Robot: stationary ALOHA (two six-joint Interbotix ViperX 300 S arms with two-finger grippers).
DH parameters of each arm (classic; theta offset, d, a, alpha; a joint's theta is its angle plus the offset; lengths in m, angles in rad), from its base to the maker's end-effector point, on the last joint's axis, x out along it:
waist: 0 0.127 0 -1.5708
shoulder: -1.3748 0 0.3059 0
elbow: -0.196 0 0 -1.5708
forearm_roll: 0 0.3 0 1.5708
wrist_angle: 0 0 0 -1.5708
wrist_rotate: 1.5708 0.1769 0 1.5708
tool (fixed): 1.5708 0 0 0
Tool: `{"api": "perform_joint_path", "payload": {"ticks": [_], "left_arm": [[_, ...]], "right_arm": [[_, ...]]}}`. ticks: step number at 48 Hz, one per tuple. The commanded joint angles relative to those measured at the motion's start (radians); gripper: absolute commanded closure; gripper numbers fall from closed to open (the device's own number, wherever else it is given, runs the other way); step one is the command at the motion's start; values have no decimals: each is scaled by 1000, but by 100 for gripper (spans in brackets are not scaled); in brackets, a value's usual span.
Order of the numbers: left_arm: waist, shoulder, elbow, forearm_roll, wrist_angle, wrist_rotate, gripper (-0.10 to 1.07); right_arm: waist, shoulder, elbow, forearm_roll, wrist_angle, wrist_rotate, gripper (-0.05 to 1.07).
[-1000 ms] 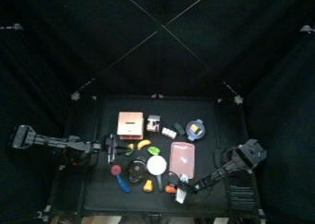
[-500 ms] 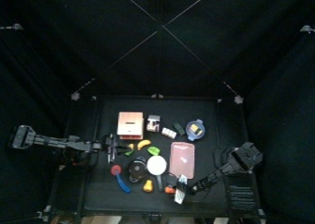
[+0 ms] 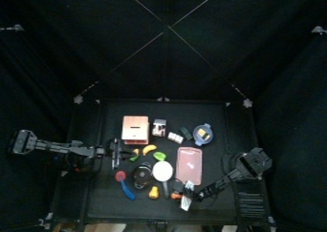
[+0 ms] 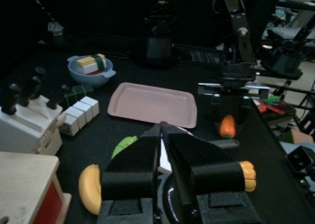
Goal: Grab carrot
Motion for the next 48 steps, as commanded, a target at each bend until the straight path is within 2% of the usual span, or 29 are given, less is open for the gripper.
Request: {"api": "perform_joint_path", "payload": {"ticks": [1,48], "left_arm": [[3,2,-12,0,-9,0,45],[3,2,-14,-5,-9,-2,45]], "right_arm": [[-5,-54,-12,-5,9,2,33],[-38,-67,-5,0,28,2,34]]}}
